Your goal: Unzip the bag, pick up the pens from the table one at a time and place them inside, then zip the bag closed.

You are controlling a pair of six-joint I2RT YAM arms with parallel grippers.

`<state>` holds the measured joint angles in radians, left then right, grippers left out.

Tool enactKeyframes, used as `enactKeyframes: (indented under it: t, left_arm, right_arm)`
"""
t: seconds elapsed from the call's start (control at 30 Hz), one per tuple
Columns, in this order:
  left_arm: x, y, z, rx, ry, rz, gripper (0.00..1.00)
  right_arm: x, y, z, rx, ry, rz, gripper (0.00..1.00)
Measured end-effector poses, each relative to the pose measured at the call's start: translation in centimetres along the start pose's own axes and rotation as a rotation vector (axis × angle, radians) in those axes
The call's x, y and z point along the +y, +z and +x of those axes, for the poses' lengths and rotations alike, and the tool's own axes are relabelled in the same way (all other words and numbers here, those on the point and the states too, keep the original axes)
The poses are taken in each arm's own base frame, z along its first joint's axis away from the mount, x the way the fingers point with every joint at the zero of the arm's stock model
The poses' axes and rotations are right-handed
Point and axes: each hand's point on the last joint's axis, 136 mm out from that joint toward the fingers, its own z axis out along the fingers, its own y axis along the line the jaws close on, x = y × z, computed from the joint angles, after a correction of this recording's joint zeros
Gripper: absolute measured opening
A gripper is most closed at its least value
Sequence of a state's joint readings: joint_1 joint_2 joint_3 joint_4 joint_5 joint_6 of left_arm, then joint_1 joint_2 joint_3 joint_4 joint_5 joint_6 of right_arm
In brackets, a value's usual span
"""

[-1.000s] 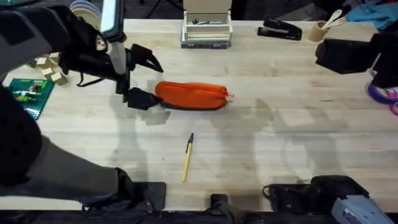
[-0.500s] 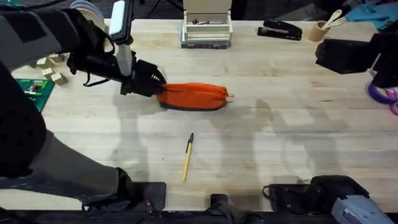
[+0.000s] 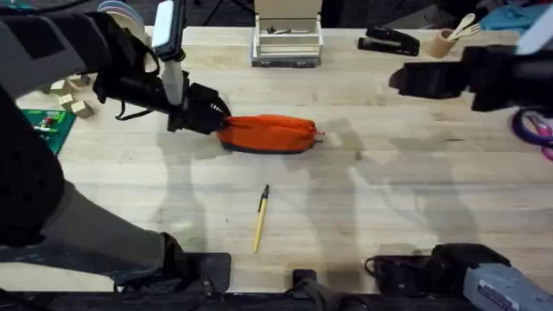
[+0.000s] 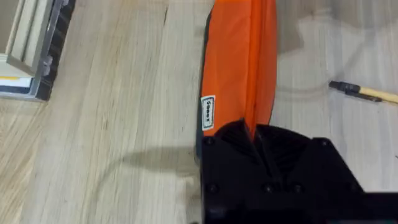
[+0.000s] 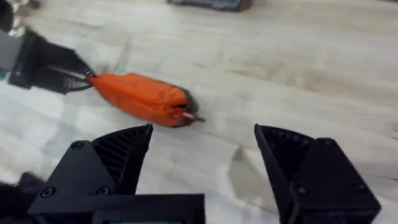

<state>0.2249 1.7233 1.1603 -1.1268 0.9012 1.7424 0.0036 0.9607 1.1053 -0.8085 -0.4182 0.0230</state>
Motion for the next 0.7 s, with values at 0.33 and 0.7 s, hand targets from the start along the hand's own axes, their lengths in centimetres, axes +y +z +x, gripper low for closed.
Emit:
enactKeyframes:
  t: [0.33, 0.7]
  left_arm:
    - [0.0, 0.0, 0.0, 0.0, 0.0, 0.0, 0.044]
    - [0.0, 0.0, 0.0, 0.0, 0.0, 0.0, 0.043]
  right_arm:
    - [0.1, 7.9, 3.9, 0.315, 0.204, -0.241, 0.998]
    - [-1.4, 11.3, 7.6, 0.348, 0.301, -0.358, 0.997]
